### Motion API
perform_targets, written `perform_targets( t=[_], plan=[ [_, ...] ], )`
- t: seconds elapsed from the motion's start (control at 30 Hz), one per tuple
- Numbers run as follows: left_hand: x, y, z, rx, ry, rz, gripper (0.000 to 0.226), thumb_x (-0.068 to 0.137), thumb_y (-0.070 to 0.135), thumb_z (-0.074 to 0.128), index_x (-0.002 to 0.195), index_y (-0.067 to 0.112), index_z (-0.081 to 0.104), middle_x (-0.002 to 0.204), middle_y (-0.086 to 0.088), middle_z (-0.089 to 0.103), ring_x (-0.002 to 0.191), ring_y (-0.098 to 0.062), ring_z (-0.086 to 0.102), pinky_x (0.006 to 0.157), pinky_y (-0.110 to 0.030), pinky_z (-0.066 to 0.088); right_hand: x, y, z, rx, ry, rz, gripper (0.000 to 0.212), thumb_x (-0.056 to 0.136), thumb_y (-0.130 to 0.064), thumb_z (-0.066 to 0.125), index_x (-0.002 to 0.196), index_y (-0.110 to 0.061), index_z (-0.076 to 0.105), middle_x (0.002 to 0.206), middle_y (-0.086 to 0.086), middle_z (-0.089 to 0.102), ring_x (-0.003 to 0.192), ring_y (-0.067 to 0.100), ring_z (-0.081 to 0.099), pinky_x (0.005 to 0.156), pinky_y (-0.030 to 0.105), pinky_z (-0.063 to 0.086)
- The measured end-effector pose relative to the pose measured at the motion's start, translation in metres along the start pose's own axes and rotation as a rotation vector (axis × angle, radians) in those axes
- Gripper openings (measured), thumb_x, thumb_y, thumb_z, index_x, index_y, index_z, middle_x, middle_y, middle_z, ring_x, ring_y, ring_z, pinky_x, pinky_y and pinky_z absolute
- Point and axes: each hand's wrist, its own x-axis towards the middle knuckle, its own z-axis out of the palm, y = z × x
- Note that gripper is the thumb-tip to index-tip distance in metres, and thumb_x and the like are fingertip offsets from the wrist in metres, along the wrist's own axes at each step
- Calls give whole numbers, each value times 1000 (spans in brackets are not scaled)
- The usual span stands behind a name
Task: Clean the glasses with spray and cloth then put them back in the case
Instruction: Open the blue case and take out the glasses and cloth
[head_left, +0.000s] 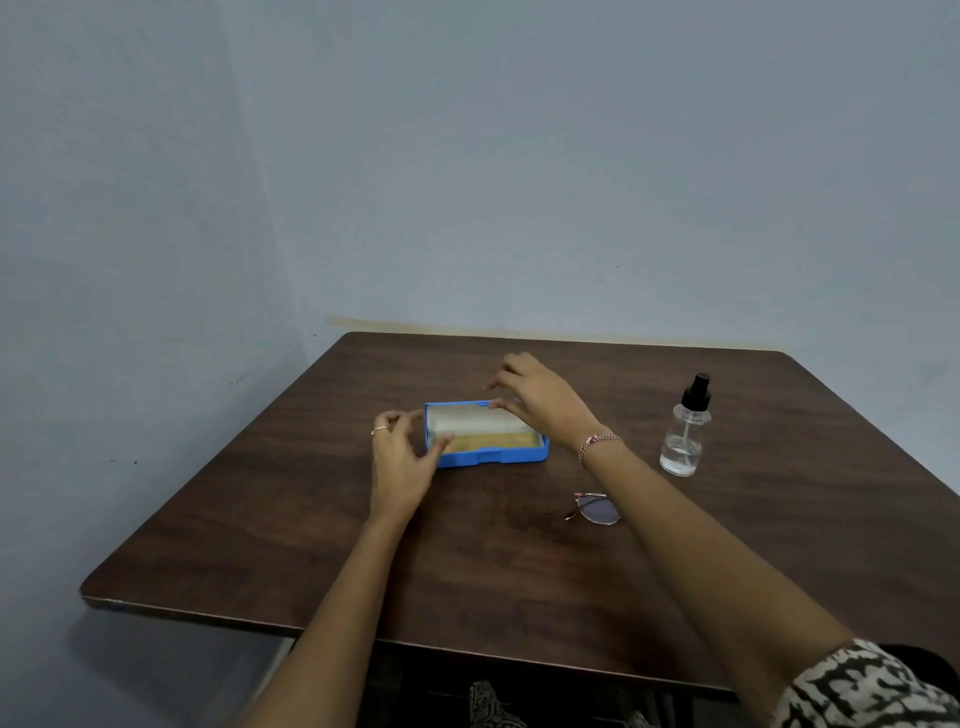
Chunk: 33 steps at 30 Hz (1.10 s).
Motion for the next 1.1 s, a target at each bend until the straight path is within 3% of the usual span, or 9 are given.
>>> perform_targets(
  t=[0.07,0.13,0.27,0.37,0.47,0.7,0.83,1.0,1.1],
  plan=[
    [-3,7,0,66,110,98,23,88,28,63,104,11,64,112,-4,50,97,-14,54,82,-31,50,-10,-2,-1,-96,2,-99,18,91,-23,58,100,-8,66,98,7,58,92,22,56,67,30,48],
    [-4,14,3,156,96,219,14,92,17,56,99,10,66,105,-3,55,91,-13,56,77,-28,50,-18,-3,-3,-141,-102,-120,18,95,-17,52,106,-9,64,102,7,60,96,22,56,70,31,47],
    [9,21,13,476,-150,396,22,89,5,55,107,10,65,108,-6,61,98,-21,58,78,-33,51,-25,0,-2,-277,-383,-30,36,90,3,48,124,-8,55,122,9,56,109,26,56,86,35,48],
    [19,28,14,741,-335,396,20,85,-2,54,99,11,61,106,-5,59,92,-21,59,74,-32,50,-28,-2,4,-385,-472,-1,36,83,12,48,113,-5,57,114,11,57,95,29,60,74,34,45],
    [25,29,16,866,-388,388,23,84,-5,53,101,8,60,108,-9,59,96,-25,60,76,-33,48,-24,-2,6,-393,-499,45,33,79,16,49,103,-5,58,107,12,60,91,28,61,72,33,45],
    [31,28,22,886,-418,367,22,88,-1,52,106,11,59,108,-8,60,95,-23,60,78,-32,48,-21,-7,14,-372,-477,82,31,81,17,47,103,-2,57,102,14,59,89,30,60,70,32,45],
    [34,31,22,855,-412,340,20,89,2,52,107,11,56,109,-8,59,98,-23,59,78,-31,46,-20,-6,17,-349,-451,109,29,79,18,47,83,-11,45,76,7,45,72,25,50,64,29,42],
    [35,30,25,868,-444,317,20,89,-2,51,103,9,59,108,-9,61,96,-24,61,78,-32,48,-15,-7,20,-345,-471,114,47,78,19,50,58,-15,24,60,0,25,80,30,56,64,27,37],
    [38,31,26,884,-444,329,21,90,-3,49,106,7,58,112,-12,60,101,-26,60,82,-34,48,-14,-10,19,-351,-478,146,49,77,22,49,58,-15,23,62,2,33,82,31,57,65,27,37]
  ],
)
